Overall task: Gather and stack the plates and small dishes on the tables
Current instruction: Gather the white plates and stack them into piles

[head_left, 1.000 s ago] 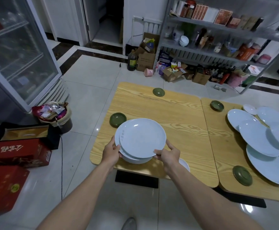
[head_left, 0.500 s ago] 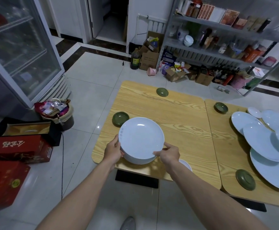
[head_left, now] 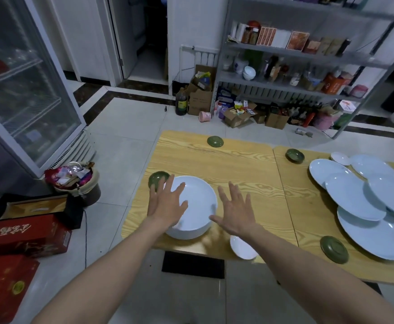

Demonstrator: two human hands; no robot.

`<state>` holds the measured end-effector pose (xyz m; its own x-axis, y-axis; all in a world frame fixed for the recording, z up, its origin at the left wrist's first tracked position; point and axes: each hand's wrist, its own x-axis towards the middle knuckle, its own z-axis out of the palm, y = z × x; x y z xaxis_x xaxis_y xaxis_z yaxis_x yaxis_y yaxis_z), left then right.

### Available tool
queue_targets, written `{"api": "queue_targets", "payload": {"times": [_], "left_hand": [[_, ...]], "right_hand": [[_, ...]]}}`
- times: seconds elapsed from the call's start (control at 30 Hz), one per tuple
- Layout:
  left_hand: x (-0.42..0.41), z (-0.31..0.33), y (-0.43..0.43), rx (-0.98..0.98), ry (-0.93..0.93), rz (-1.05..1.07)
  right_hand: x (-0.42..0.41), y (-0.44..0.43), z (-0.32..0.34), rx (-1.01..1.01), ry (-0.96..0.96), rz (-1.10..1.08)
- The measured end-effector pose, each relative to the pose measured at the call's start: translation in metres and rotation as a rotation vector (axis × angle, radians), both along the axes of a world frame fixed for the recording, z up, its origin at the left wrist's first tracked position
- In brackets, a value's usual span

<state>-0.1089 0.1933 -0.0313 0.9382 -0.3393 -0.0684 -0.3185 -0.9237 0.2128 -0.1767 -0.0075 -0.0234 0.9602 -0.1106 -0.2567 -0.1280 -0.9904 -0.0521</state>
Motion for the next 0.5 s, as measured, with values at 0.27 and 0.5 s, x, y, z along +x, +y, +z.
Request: {"api": "queue_targets", "payload": {"times": [0.27,0.5], "left_hand": [[-0.031,0.072,-0.099,0.100,-0.177,-0.150],[-0.089,0.091,-0.224,0.040,-0.204,-0.231]], "right_hand": [[-0.034,-0.088,0.061,-0.196,-0.165,-0.066],[-0.107,-0.199,0.087,-0.193,-0.249,-0.181]]}}
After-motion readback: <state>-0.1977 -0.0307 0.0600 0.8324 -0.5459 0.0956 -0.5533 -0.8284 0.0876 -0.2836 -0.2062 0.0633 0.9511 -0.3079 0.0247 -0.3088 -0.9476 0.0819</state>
